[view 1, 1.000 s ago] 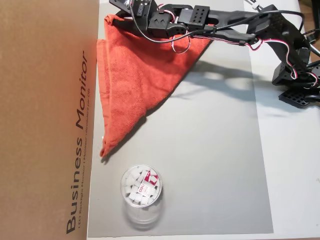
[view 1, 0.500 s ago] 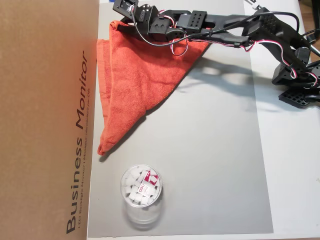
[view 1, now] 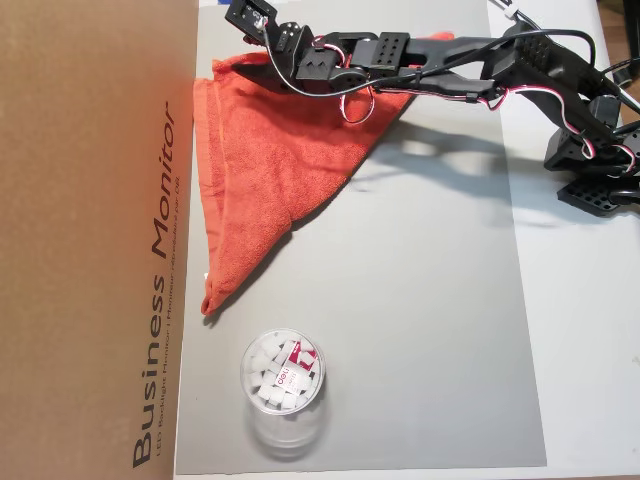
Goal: Fold the blanket.
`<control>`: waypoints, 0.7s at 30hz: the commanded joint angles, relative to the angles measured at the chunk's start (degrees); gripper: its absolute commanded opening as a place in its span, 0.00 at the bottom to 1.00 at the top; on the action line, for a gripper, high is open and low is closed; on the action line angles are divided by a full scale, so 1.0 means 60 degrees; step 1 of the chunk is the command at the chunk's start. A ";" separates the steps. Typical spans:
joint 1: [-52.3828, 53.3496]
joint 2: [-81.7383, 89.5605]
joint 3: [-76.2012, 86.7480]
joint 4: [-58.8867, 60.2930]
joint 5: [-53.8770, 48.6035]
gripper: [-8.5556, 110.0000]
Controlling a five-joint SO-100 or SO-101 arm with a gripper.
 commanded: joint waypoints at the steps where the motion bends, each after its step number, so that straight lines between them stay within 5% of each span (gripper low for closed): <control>1: -0.0073 0.0117 -0.0439 -0.0205 0.0396 0.26; 10: -0.0088 0.1025 -0.0132 0.0088 0.0308 0.26; 21: 0.0029 0.4819 0.3691 0.1523 0.0469 0.22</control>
